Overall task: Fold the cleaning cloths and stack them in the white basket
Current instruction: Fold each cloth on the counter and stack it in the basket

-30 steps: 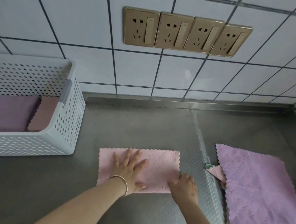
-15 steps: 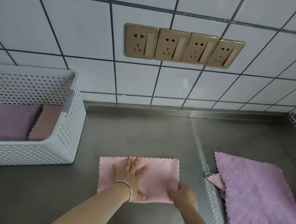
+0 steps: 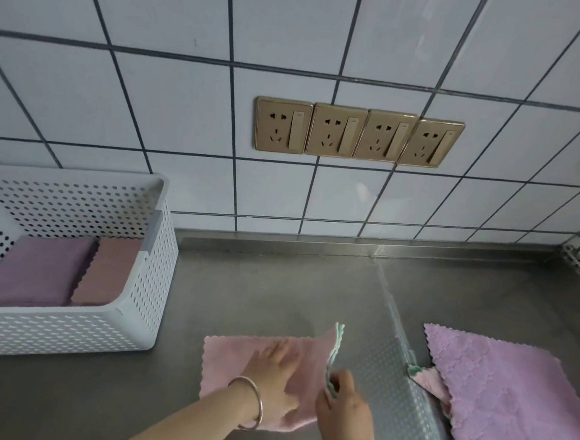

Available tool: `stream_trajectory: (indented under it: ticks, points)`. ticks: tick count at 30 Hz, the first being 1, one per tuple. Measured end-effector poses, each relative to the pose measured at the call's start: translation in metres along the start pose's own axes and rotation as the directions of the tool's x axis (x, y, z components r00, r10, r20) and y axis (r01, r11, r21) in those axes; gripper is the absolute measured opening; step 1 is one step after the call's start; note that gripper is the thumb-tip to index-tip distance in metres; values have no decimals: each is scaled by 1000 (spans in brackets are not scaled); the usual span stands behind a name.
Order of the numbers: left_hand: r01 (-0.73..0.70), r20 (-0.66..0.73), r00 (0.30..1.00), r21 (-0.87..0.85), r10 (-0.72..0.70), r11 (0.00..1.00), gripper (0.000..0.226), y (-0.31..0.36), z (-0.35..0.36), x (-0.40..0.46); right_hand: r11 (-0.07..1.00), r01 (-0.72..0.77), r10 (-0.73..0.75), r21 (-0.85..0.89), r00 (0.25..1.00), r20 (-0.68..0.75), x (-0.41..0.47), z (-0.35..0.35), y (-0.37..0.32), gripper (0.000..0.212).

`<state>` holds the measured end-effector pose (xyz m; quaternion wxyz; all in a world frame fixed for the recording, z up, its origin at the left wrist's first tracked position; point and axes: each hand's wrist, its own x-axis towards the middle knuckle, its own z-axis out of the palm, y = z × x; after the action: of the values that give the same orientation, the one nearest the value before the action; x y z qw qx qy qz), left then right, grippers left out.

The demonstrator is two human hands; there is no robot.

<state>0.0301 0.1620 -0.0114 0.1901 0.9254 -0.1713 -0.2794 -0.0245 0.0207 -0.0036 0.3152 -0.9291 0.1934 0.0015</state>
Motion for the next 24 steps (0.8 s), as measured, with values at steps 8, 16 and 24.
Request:
stream_trajectory:
  ticks: [8,16,24]
  points:
    - [123,-191,861,-821,-471,558,34,-11,-21,-26,714,684,-697,-151,713,-68,-22,39,-35,21]
    - [196,-146,812,-843,-565,500,17,-60,-1,-38,787,613,-602,-64,787,135,-33,76,-8,75]
    - [265,-182,742,-804,-645,532,25,-84,13,-37,790,573,-533,-220,818,216,-24,89,1,79]
